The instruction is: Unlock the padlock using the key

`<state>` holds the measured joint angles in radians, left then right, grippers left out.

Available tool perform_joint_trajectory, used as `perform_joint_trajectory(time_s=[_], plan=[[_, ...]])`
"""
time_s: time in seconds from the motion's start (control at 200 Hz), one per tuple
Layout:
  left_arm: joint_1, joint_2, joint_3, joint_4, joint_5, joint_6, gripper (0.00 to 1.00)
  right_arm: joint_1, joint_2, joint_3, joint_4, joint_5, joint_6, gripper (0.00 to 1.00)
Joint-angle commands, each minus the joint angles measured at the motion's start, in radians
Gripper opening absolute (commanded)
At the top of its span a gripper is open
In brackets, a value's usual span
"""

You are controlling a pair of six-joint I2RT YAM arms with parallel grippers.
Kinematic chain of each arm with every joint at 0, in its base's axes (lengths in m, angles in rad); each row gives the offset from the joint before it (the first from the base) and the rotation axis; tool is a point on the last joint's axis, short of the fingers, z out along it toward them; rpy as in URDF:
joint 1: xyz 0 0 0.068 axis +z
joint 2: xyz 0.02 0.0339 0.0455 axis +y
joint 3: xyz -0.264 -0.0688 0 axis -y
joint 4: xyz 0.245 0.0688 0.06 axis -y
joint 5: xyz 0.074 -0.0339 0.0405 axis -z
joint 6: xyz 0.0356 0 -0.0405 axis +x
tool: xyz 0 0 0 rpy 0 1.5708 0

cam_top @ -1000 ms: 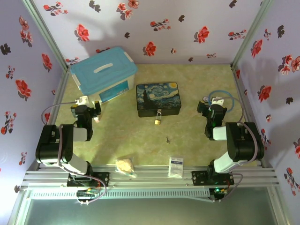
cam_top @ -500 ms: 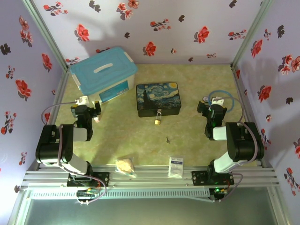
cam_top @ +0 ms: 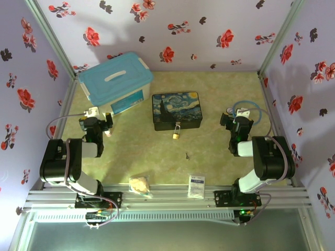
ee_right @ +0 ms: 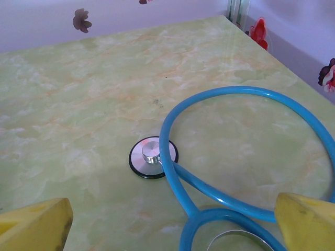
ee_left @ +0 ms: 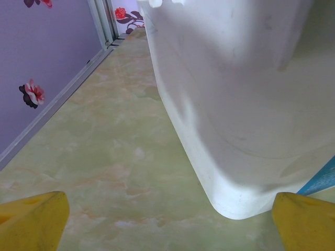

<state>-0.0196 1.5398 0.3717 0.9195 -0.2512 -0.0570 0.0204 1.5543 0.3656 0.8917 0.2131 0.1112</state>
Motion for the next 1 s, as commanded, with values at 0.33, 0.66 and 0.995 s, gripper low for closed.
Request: perform_joint_trajectory(time_s=[0.33,0.66,0.995], plan=[[-0.002,-0.324,0.012,-0.246,-0.046,-0.046,1.0,0.016,-0.299,0.084,-0.339,0.005,0.031,0.99],[-0.004,-0.634,0.027,-0.517,0.318,-0.426,1.0,0.005,-0.448,0.256,-0.839,-0.41,0.365,0.99],[-0.254,-0.673,0.123,-0.831,0.41,-0.499,1.0,0.42,-0.406,0.298,-1.244,-0.291,0.374,0.92]])
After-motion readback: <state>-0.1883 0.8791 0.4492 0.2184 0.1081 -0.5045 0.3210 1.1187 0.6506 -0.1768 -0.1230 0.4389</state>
